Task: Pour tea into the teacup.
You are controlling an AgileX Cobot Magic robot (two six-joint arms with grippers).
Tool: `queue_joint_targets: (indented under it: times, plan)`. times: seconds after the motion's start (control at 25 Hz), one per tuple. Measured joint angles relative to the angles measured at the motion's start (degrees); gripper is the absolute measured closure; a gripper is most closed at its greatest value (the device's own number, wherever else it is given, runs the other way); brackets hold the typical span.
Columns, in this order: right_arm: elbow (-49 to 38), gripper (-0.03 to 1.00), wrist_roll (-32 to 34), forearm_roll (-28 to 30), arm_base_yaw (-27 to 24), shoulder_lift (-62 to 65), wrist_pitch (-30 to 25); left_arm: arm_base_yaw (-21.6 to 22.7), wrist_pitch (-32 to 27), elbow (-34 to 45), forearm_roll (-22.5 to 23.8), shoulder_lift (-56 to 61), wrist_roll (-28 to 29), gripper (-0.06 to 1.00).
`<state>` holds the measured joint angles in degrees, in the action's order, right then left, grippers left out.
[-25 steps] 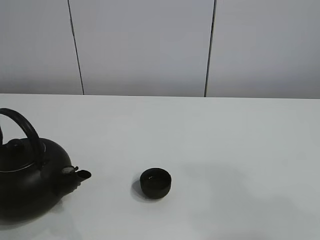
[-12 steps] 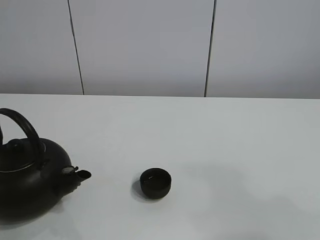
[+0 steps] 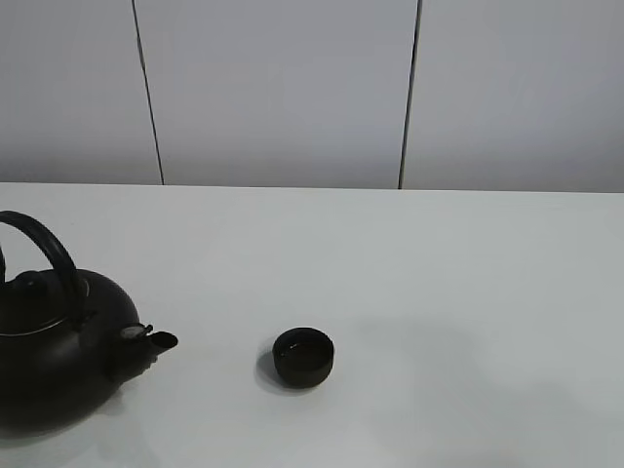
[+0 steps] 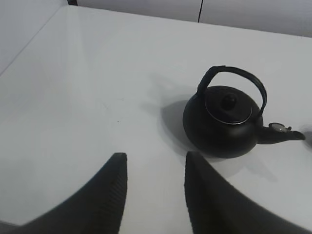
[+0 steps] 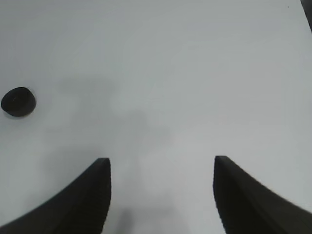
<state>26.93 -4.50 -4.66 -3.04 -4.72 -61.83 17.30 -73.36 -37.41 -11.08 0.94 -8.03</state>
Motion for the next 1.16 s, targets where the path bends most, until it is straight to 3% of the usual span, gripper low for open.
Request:
queue_joint_targets:
  times: [0.28,0.56,1.0,1.16]
  plan:
    - [0.00,0.54,0.00,-0.10,0.00,0.00,0.00,0.00,4.38,6.25,5.13,0.00,0.00,0.66]
    - [0.00,0.54,0.00,-0.28,0.00,0.00,0.00,-0.50,7.68,9.62,4.60,0.00,0.00,0.66]
    - [0.00,0.54,0.00,-0.28,0.00,0.00,0.00,-11.99,7.88,9.62,4.54,0.00,0.11,0.66]
    - [0.00,0.54,0.00,-0.28,0.00,0.00,-0.05,-12.97,7.88,9.62,4.54,0.00,0.11,0.66]
